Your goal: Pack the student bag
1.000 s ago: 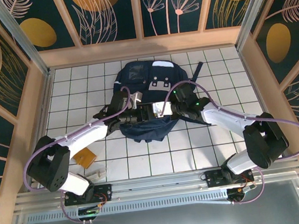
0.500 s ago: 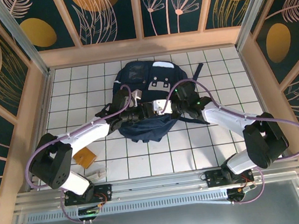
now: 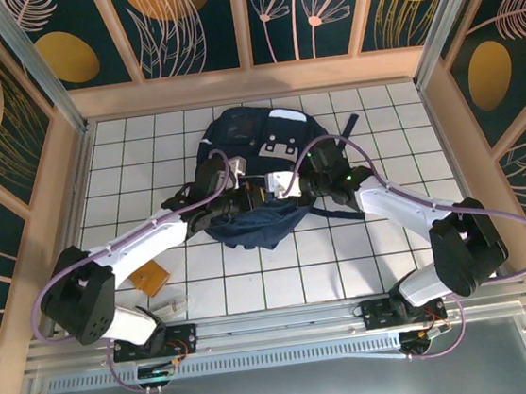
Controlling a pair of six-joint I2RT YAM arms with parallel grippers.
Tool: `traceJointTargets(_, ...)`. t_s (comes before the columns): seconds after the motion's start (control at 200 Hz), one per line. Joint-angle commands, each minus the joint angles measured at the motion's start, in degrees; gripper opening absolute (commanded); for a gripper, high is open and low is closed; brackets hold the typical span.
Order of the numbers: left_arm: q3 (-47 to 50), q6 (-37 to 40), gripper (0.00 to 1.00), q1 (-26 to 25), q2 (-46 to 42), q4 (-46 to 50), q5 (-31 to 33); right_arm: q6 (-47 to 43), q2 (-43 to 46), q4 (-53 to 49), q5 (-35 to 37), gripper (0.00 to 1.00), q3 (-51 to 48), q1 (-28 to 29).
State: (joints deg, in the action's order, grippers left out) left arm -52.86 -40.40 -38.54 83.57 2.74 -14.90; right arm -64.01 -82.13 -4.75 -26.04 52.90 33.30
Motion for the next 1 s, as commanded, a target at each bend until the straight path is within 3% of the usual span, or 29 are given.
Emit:
traceJointTargets(0.0,0.9,7.8,0.00,1.2,-3.7,2.7,8.4,-4.4,2.0,-2.8,-3.5,0.00,2.3,-0.4)
traceJointTargets(0.19,2.8,13.9,0.00,1.3,-8.9,3.2,9.6,-6.5,2.7,-2.3,-0.1,0.00,0.8,-0.7)
traceJointTargets(0.385,7.6,24.8,0.00,3.6,-13.4,6.3,18.1,-4.9,5.7,0.6,-2.2,0.00,-1.3,-1.6)
traceJointTargets(0.43,9.1,26.2,0.00,5.5,-14.3,5.2,15.4,-4.1,6.4,1.5,-2.8,0.00,-1.6,-1.6)
traceJointTargets(0.485,10.4,29.3,0.00,7.4,-15.0,1.6,2.1,-2.8,7.0,2.3,-3.8,0.00,-1.6,-1.6)
traceJointTargets(0.515,10.9,30.5,0.21,7.5,-15.0,-1.6,-7.9,-2.1,7.2,2.4,-4.6,0.00,-1.5,-1.6)
traceJointTargets(0.54,11.3,30.0,0.48,7.5,-14.7,-4.9,-15.6,-1.6,7.3,2.5,-5.2,0.00,-1.4,-1.6)
traceJointTargets(0.561,11.7,27.9,0.65,7.5,-14.2,-8.2,-20.3,-1.4,7.2,2.7,-5.6,0.00,-1.2,-1.6)
traceJointTargets(0.581,12.2,24.4,0.74,7.5,-13.6,-12.1,-23.4,-1.1,7.3,2.7,-6.0,0.00,-1.2,-1.6)
traceJointTargets(0.611,13.2,18.2,0.80,7.5,-12.8,-17.8,-25.2,-0.8,7.1,2.9,-6.4,0.00,-1.0,-1.6)
traceJointTargets(0.711,13.6,7.1,0.77,6.2,-9.2,-26.9,-28.0,-0.1,6.1,3.0,-7.2,0.00,-0.4,-1.6)
traceJointTargets(0.916,9.1,-0.3,0.62,3.6,-4.1,-18.1,-23.2,0.7,5.0,3.3,-8.0,0.00,0.8,-1.6)
traceJointTargets(0.996,8.2,-0.9,0.62,3.4,-2.9,-14.4,-19.1,0.8,4.7,3.5,-8.0,0.00,1.2,-1.6)
